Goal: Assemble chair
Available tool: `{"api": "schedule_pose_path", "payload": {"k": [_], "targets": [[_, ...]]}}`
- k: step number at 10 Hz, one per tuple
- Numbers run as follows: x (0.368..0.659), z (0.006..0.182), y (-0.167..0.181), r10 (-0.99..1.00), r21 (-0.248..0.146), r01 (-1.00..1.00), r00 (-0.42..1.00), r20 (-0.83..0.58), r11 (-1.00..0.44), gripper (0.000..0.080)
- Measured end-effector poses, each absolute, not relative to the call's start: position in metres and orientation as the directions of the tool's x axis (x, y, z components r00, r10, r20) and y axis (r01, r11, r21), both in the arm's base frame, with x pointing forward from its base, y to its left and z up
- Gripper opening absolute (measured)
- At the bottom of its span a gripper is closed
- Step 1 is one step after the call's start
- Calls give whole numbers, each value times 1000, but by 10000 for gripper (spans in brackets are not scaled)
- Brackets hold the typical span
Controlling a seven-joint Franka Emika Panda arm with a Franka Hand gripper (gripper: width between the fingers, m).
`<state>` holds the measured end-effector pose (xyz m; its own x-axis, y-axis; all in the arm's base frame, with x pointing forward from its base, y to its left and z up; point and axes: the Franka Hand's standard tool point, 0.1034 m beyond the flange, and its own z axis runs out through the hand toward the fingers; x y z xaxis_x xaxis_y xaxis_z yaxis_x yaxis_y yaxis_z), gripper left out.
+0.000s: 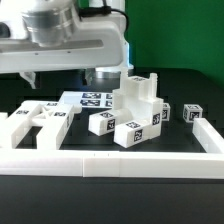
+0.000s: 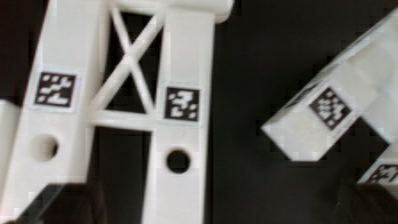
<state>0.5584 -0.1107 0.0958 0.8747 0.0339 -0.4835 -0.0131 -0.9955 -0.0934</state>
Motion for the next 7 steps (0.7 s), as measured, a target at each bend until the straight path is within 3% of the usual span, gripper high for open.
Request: {"api": "schedule_pose_path", "payload": {"k": [3,7], "targets": [[569,97,-117,12,-51,-2,963,-271,-999,649],[582,82,-131,-74,-15,-74,997,17,-997,649]]}}
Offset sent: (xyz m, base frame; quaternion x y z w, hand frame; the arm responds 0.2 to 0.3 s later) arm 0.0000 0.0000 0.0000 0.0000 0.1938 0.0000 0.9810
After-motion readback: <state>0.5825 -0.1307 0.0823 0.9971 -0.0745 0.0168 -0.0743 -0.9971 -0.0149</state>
